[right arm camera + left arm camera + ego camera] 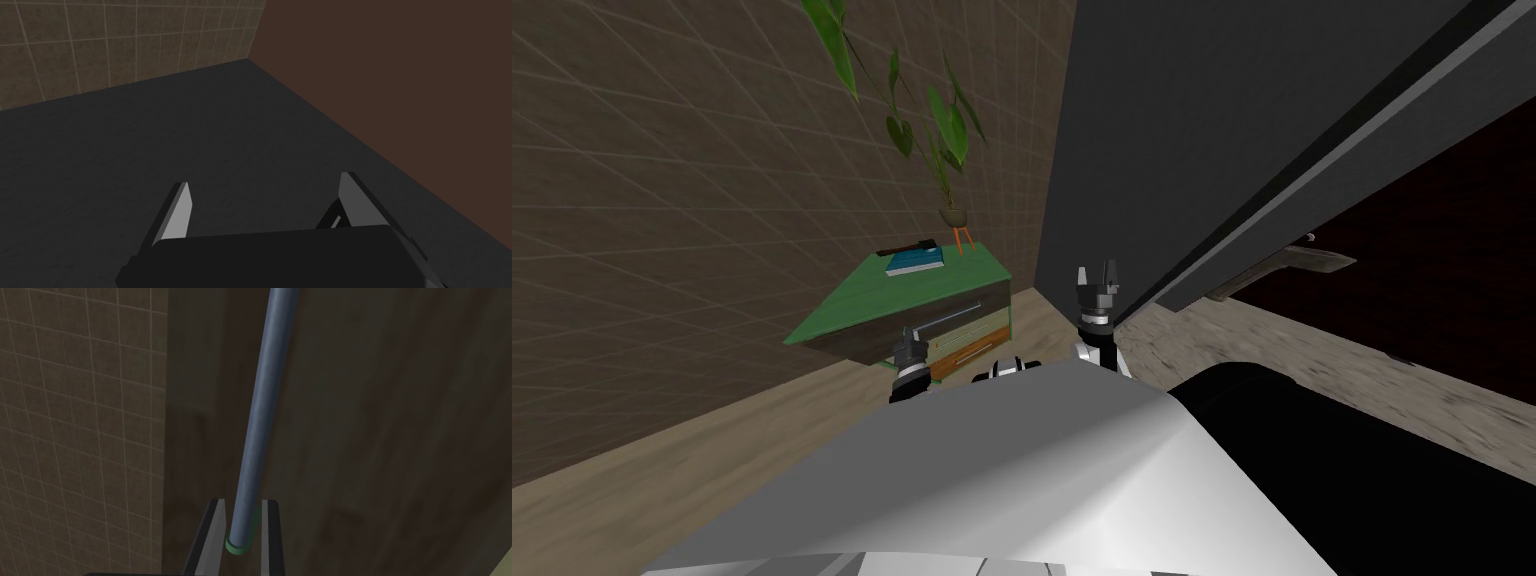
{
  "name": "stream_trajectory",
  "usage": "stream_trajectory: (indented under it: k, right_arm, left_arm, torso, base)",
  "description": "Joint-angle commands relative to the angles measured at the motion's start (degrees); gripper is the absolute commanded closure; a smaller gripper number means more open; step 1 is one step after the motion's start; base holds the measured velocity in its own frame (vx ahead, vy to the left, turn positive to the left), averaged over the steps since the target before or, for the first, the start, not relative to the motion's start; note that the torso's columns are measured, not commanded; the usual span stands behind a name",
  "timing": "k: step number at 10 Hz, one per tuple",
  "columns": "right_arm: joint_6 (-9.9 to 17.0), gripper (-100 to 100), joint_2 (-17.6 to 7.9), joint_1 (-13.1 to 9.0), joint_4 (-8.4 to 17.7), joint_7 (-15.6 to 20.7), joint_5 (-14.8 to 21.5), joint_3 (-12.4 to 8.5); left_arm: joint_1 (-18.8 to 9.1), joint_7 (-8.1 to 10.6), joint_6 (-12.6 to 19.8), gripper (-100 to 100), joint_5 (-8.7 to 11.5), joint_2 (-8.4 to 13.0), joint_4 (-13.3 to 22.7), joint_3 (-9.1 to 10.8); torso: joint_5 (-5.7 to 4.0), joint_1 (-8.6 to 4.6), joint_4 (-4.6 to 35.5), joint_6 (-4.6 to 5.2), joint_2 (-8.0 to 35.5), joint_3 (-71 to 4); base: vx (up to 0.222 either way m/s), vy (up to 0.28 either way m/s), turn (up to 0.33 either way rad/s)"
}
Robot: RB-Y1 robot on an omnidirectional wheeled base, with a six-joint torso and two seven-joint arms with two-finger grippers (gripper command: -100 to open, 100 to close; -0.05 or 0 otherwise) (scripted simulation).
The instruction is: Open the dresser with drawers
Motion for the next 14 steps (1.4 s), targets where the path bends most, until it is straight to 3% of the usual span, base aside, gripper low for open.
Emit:
stream_trajectory:
  k: [1,11,12,14]
  right_arm:
    - [0.0,0,0.0,0.0,0.0,0.0,0.0,0.0]
    - [0.0,0,0.0,0.0,0.0,0.0,0.0,0.0]
    - [0.0,0,0.0,0.0,0.0,0.0,0.0,0.0]
    - [0.0,0,0.0,0.0,0.0,0.0,0.0,0.0]
  left_arm:
    - [0.4,-0.02,0.8,100,0.0,0.0,-0.6,-0.11]
    - [4.1,0.33,0.9,100,-0.2,-0.1,-3.6,-1.66]
    - [4.7,0.19,3.4,-100,0.0,0.0,-6.4,-1.56]
    - [5.1,0.17,4.5,-100,0.2,0.0,-8.3,-1.48]
  torso:
    - [-0.03,0.06,0.0,-0.03,-0.1,-0.1]
    - [-0.03,0.05,0.0,-0.1,0.0,0.0]
    - [-0.05,0.07,0.1,-0.12,0.0,0.0]
    - [-0.03,0.09,-0.1,0.03,-0.6,-0.4]
  base:
    - [-0.081,-0.034,-0.003]
    - [-0.16,-0.059,0.008]
    - [-0.085,-0.044,-0.002]
    - [0.018,-0.01,-0.004]
